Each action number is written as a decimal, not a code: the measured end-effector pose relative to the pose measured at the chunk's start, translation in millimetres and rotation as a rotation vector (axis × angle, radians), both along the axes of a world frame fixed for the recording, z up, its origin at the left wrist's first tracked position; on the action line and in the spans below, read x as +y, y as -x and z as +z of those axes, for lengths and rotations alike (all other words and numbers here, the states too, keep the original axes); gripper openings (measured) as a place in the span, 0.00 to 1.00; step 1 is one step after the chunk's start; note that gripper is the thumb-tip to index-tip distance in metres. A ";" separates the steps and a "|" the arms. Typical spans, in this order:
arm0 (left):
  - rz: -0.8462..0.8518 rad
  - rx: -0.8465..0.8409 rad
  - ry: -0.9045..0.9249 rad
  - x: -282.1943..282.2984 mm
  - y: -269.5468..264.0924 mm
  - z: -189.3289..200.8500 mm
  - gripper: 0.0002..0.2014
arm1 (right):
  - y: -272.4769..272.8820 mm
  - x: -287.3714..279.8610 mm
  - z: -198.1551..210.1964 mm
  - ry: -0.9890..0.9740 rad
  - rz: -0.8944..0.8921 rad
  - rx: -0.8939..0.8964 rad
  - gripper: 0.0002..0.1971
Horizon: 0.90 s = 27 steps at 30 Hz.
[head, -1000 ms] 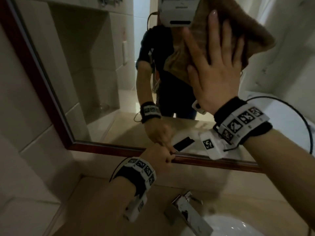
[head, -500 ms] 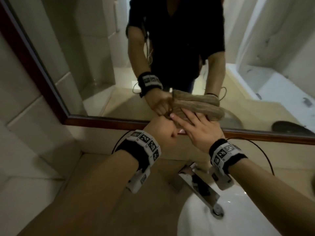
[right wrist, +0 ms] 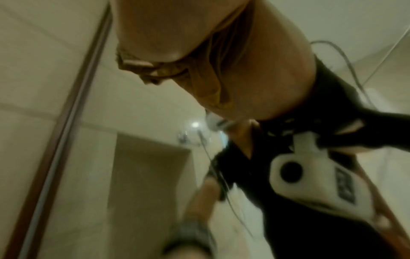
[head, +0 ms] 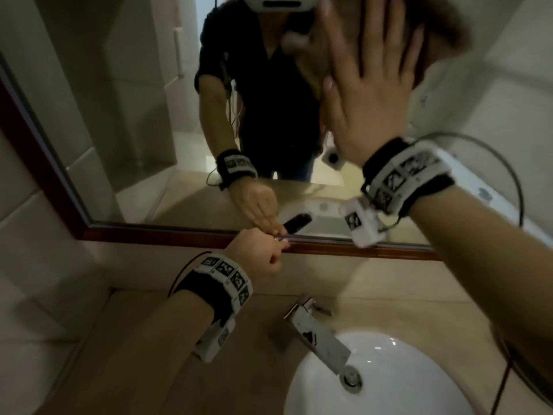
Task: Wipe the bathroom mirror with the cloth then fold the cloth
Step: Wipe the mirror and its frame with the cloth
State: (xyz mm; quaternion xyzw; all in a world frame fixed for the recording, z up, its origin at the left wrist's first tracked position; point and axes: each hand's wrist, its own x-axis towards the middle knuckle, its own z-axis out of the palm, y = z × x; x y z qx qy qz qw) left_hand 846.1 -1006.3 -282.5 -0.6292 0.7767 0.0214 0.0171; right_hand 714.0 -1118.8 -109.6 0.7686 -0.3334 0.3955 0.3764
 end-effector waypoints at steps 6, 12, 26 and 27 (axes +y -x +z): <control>0.019 -0.059 -0.001 -7.8 5.3 -4.9 0.10 | 32.5 11.9 -200.0 -0.274 0.136 0.410 0.38; 0.070 -0.034 0.141 7.9 36.2 -9.3 0.10 | 61.0 1.9 -205.6 -0.331 0.182 0.499 0.41; -0.156 0.038 0.020 -61.0 130.1 -23.4 0.23 | 128.2 -49.8 -3.9 -0.022 0.025 0.071 0.29; -0.154 0.075 0.046 -61.6 133.4 -24.6 0.20 | 132.5 -52.1 -29.9 -0.029 0.047 0.061 0.30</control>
